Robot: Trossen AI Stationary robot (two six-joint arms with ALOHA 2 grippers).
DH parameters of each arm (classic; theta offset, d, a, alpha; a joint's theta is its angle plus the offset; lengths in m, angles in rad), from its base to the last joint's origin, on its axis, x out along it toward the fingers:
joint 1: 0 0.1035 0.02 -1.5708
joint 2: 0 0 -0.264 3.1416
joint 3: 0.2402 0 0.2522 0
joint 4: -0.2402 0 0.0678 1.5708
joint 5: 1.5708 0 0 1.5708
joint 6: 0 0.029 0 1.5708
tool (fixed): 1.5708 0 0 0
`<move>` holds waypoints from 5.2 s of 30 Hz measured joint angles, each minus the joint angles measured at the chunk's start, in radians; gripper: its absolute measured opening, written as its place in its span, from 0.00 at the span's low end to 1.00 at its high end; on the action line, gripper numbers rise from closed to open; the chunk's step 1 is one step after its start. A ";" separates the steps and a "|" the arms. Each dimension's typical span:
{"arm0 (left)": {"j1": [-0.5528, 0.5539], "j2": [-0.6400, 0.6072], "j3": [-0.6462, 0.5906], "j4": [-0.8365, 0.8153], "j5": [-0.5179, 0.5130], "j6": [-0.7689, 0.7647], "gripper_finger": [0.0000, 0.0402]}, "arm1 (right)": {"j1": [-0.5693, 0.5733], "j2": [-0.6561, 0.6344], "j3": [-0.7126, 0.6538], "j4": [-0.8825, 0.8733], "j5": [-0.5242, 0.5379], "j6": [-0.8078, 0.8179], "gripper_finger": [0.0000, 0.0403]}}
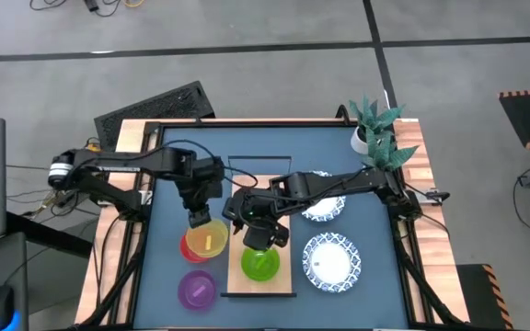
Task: Place and stack bowls onto a shelf
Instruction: Stack the yellow bowl on top of the green bowl on the shelf
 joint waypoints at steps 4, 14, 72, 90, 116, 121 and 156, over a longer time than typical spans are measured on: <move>0.006 0.051 0.093 -0.116 -0.002 0.113 0.00 | 0.007 0.000 0.000 -0.038 0.000 0.020 0.54; 0.032 0.071 0.272 -0.147 0.078 0.255 0.00 | 0.019 -0.008 0.000 -0.131 0.001 0.036 0.54; 0.108 0.134 0.311 0.116 -0.449 -0.356 0.00 | 0.055 -0.003 0.000 -0.367 0.562 0.316 0.54; 0.073 0.133 0.311 0.005 -0.373 -0.300 0.00 | 0.088 -0.012 0.000 -0.408 0.662 0.322 0.54; 0.056 0.132 0.312 -0.005 -0.263 -0.143 0.00 | -0.024 -0.133 0.000 -0.296 0.335 0.141 0.54; 0.049 0.132 0.312 -0.016 -0.226 -0.120 0.00 | -0.034 -0.132 0.000 -0.294 0.299 0.069 0.54; 0.010 0.100 0.312 0.162 -0.668 -0.240 0.00 | -0.368 -0.286 -0.022 -0.533 0.185 1.191 0.38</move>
